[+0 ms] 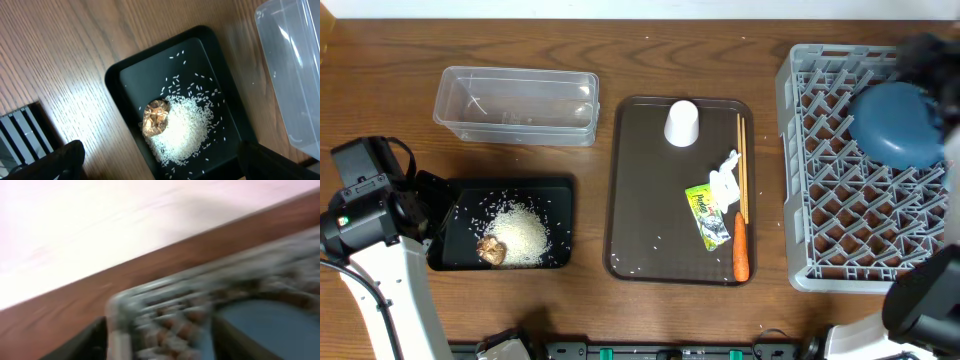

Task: Sort waste into correct bins and load items into the dishwasher rack
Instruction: 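Raise the right gripper and move it to the white cup, then close the right gripper around the white cup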

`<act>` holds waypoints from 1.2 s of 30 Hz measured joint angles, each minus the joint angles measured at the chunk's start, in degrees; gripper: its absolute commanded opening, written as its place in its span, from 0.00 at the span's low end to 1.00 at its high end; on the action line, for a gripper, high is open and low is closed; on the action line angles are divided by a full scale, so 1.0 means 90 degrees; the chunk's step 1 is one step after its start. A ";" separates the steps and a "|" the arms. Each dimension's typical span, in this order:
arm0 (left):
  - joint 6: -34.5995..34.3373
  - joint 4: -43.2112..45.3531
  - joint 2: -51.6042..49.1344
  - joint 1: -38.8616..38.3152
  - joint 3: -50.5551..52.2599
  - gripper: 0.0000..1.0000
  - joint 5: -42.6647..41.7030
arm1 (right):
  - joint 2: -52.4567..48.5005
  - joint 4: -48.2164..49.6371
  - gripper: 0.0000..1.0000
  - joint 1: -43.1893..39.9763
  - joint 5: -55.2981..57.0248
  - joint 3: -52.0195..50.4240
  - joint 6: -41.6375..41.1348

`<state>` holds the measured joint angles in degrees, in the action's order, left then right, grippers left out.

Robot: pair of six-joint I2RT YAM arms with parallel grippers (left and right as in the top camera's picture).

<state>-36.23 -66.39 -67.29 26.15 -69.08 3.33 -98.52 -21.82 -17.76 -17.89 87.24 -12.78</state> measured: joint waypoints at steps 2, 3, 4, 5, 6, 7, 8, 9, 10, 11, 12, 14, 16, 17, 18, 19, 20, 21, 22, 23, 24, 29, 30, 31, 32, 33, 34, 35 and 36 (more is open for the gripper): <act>0.0000 0.0000 0.0000 0.0000 0.0000 0.98 0.0002 | 0.0000 -0.0015 0.99 0.0588 -0.0114 0.0000 0.0126; 0.0000 0.0002 0.0000 0.0000 0.0000 0.98 0.0000 | 0.0000 -0.0024 0.99 0.0940 -0.0151 0.0000 0.0272; 0.0000 0.0002 0.0000 0.0000 0.0000 0.98 0.0002 | 0.0000 -0.0032 0.99 0.1180 -0.0187 0.0000 0.0345; 0.0000 0.0000 0.0000 0.0000 0.0000 0.98 0.0000 | -0.0010 -0.0044 0.99 0.1513 -0.0185 0.0000 0.0478; 0.0000 0.0000 0.0000 0.0000 0.0000 0.98 0.0000 | -0.0022 -0.0070 0.99 0.1851 -0.0175 0.0000 0.0580; 0.0000 0.0000 0.0000 0.0000 0.0000 0.98 0.0000 | -0.0049 -0.0090 0.99 0.2169 -0.0092 0.0000 0.0670; 0.0000 -0.0002 0.0000 0.0000 0.0000 0.98 0.0000 | -0.0068 -0.0112 0.99 0.2390 -0.0039 0.0000 0.0726; 0.0000 0.0000 0.0000 0.0000 0.0000 0.98 0.0000 | -0.0136 -0.0129 0.99 0.2725 0.0117 0.0000 0.0792; 0.0000 -0.0002 0.0000 0.0000 0.0000 0.98 0.0000 | -0.0197 -0.0131 0.99 0.2946 0.0233 0.0000 0.0826; 0.0000 0.0002 0.0000 0.0000 0.0000 0.98 0.0000 | -0.0287 -0.0131 0.99 0.3189 0.0376 0.0000 0.0867; 0.0000 0.0000 0.0000 0.0000 0.0000 0.98 0.0000 | -0.0372 -0.0134 0.99 0.3368 0.0486 0.0000 0.0882; 0.0000 0.0000 0.0000 0.0000 0.0000 0.98 0.0000 | -0.0590 -0.0121 0.99 0.3728 0.0699 0.0000 0.0928; 0.0000 0.0000 0.0000 0.0000 0.0000 0.98 0.0000 | -0.0809 -0.0090 0.99 0.4017 0.0896 0.0000 0.0964; 0.0000 0.0000 0.0000 0.0000 0.0000 0.98 0.0000 | -0.0937 -0.0063 0.99 0.4163 0.1020 0.0000 0.0976; 0.0000 0.0000 0.0000 0.0000 0.0000 0.98 0.0000 | -0.1003 -0.0049 0.99 0.4238 0.1095 0.0000 0.0981; 0.0000 0.0000 0.0000 0.0000 0.0000 0.98 0.0000 | -0.1103 -0.0015 0.99 0.4337 0.1195 0.0000 0.0991; 0.0000 -0.0002 0.0000 0.0000 0.0000 0.98 -0.0002 | -0.1205 0.0039 0.99 0.4427 0.1309 0.0000 0.0993; 0.0000 0.0000 0.0000 0.0000 0.0000 0.98 -0.0002 | -0.1302 0.0078 0.99 0.4500 0.1379 0.0000 0.0993; 0.0000 0.0000 0.0000 0.0000 0.0000 0.98 -0.0002 | -0.1365 0.0107 0.99 0.4537 0.1418 0.0000 0.0988; 0.0000 0.0000 0.0000 0.0000 0.0000 0.98 -0.0002 | -0.1450 0.0155 0.99 0.4607 0.1486 0.0000 0.0984; 0.0000 0.0000 0.0000 0.0000 0.0000 0.98 0.0000 | -0.1537 0.0192 0.99 0.4658 0.1518 0.0000 0.0974; 0.0000 0.0000 0.0000 0.0000 0.0000 0.98 -0.0002 | -0.1868 0.0153 0.99 0.4872 0.1634 0.0000 0.0967; 0.0000 0.0000 0.0000 0.0000 0.0000 0.98 -0.0002 | -0.1911 0.0117 0.99 0.4925 0.1668 0.0000 0.0967; 0.0000 0.0000 0.0000 0.0000 0.0000 0.98 0.0000 | -0.1936 0.0070 0.99 0.4962 0.1729 0.0000 0.0967; 0.0000 0.0000 0.0000 0.0000 0.0000 0.98 0.0000 | -0.1965 0.0041 0.99 0.5003 0.1790 0.0000 0.0967; 0.0000 -0.0002 0.0000 0.0000 0.0000 0.98 0.0000 | -0.1987 0.0005 0.99 0.5037 0.1897 0.0000 0.0964; 0.0000 0.0000 0.0000 0.0000 0.0000 0.98 -0.0002 | -0.1996 -0.0005 0.99 0.5056 0.1943 0.0000 0.0967; 0.0000 0.0000 0.0000 0.0000 0.0000 0.98 0.0000 | -0.2006 -0.0049 0.99 0.5090 0.2047 0.0000 0.0967; 0.0000 -0.0002 0.0000 0.0000 0.0000 0.98 -0.0002 | -0.2016 -0.0100 0.99 0.5107 0.2144 0.0000 0.0964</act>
<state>-36.23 -66.41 -67.29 26.15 -69.08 3.31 -116.66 -22.72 28.21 1.41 87.24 -4.10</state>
